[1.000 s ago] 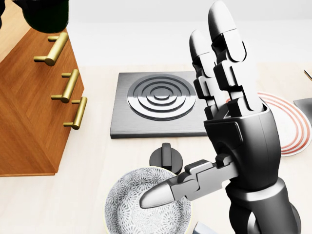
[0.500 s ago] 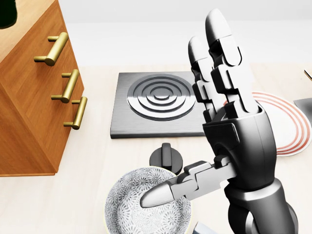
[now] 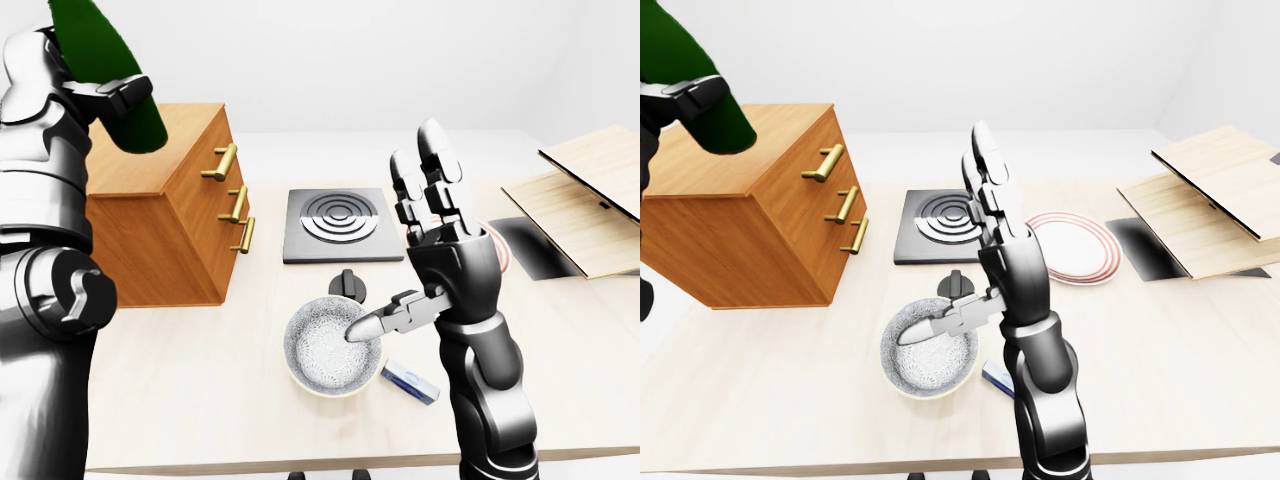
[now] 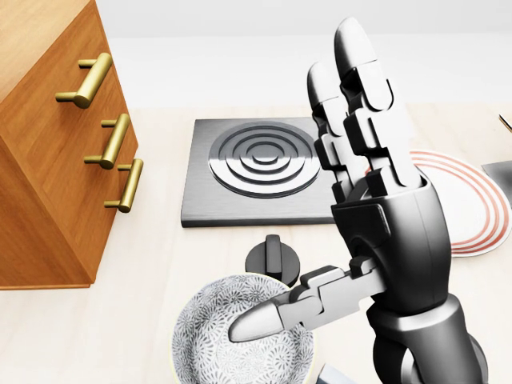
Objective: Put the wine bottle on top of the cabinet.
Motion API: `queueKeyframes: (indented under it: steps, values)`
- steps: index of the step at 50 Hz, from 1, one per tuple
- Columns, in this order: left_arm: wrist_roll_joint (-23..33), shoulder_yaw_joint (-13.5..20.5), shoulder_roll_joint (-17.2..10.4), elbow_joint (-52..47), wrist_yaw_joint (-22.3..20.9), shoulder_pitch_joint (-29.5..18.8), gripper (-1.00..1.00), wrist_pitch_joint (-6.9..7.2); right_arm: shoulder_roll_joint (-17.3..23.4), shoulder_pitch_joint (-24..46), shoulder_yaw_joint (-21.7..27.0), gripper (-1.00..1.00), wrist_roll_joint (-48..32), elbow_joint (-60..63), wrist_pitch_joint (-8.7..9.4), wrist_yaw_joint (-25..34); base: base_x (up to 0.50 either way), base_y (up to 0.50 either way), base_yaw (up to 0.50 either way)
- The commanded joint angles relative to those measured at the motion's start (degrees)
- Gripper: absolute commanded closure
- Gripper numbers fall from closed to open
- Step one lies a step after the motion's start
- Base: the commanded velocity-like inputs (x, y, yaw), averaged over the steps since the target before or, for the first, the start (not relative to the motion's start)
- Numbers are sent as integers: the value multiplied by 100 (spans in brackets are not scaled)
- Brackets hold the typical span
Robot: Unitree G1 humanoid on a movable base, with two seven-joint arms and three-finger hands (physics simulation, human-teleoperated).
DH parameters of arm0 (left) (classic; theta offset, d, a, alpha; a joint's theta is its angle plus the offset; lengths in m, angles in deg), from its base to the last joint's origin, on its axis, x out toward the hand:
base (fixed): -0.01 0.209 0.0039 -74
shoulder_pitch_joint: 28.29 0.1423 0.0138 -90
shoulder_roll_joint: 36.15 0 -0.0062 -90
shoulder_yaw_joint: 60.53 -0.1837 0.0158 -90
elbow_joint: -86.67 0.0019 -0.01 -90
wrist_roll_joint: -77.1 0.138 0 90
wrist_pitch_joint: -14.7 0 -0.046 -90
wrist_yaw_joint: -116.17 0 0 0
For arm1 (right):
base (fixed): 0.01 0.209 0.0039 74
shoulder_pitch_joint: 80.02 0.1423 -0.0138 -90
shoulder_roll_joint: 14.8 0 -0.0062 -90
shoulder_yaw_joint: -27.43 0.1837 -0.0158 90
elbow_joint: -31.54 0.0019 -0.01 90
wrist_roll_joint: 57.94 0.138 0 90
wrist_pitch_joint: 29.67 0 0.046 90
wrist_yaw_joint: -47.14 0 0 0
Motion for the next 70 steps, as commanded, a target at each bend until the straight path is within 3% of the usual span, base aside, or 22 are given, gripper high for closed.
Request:
queueKeyframes:
  steps: [1,7,22,47,70]
  values:
    - [-147,217,-50,-29,253,199,100,0,-1,-12,-22,-100,-31,-33,0,10,0,0,0]
    - [152,80,12,0,357,317,100,0,-8,8,-19,-100,-46,-23,0,12,0,0,0]
    - [556,128,111,25,539,564,100,0,1,15,12,-100,-42,-54,0,38,0,0,0]
    - [475,256,206,44,678,1007,100,0,4,-90,-7,-100,-66,-137,0,49,0,0,0]
    - [560,209,218,43,610,981,100,0,4,-82,7,-100,-76,-106,0,43,0,0,0]
